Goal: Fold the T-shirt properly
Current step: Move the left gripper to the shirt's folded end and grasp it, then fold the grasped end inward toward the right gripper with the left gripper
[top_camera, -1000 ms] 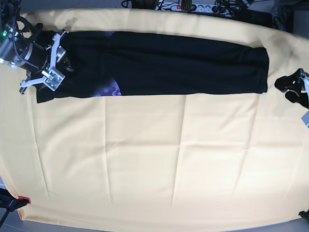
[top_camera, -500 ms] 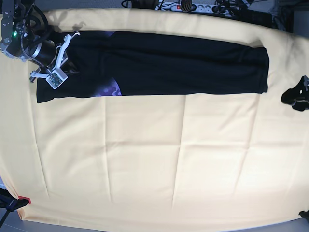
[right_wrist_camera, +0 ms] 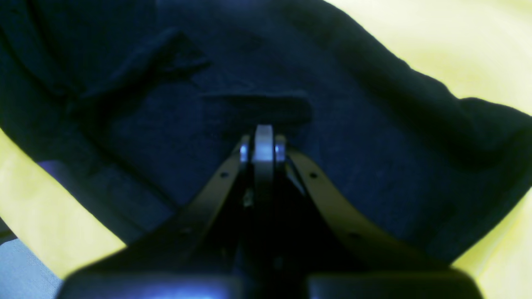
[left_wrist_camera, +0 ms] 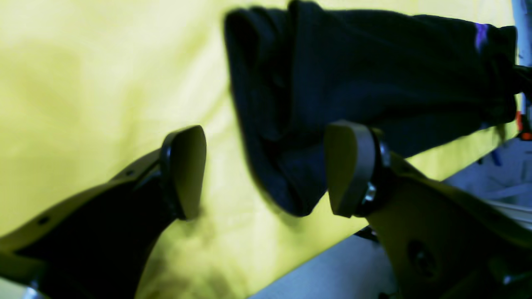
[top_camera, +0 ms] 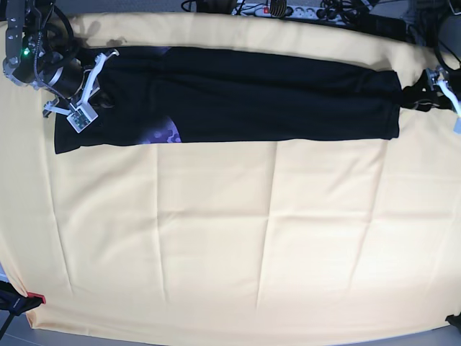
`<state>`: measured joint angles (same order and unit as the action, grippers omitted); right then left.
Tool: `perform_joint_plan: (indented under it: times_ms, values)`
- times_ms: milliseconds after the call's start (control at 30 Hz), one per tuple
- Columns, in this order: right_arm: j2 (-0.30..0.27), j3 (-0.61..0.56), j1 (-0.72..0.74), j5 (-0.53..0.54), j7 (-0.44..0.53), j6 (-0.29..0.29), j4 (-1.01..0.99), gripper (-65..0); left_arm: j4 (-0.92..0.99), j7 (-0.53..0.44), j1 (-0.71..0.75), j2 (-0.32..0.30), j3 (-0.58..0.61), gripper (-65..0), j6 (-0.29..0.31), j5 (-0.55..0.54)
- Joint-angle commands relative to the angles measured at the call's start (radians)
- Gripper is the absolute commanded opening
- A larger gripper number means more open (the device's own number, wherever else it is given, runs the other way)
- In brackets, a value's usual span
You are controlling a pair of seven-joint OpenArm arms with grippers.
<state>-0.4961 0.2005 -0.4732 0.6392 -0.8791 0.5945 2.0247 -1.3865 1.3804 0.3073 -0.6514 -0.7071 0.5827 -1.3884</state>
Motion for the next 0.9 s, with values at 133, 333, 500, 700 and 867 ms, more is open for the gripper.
perform_joint_plan:
  times_ms: [133,333,500,700,867]
  values:
    - [-0.014,0.009,0.003,0.015,0.024,-0.001,0.013,-65.0,-0.013,-0.011,0.000,-0.013,0.013,-19.0,0.000,-0.044]
    - [-0.014,0.009,0.005,0.014,0.024,-0.002,0.013,-65.0,-0.013,-0.011,-0.006,-0.013,0.075,-19.0,0.031,-0.095]
    - [-0.014,0.009,0.005,0.014,0.024,-0.013,0.013,-65.0,-0.013,-0.011,-0.006,-0.013,0.129,-19.0,0.031,-0.095]
    - [-0.014,0.009,0.005,0.014,0.023,-0.015,0.013,-65.0,-0.014,-0.030,-0.014,-0.012,0.184,-19.0,0.070,-0.095]
    - [-0.014,0.009,0.005,0.014,0.023,-0.015,0.013,-65.0,-0.014,-0.046,-0.075,0.016,0.183,-35.4,0.099,-0.095]
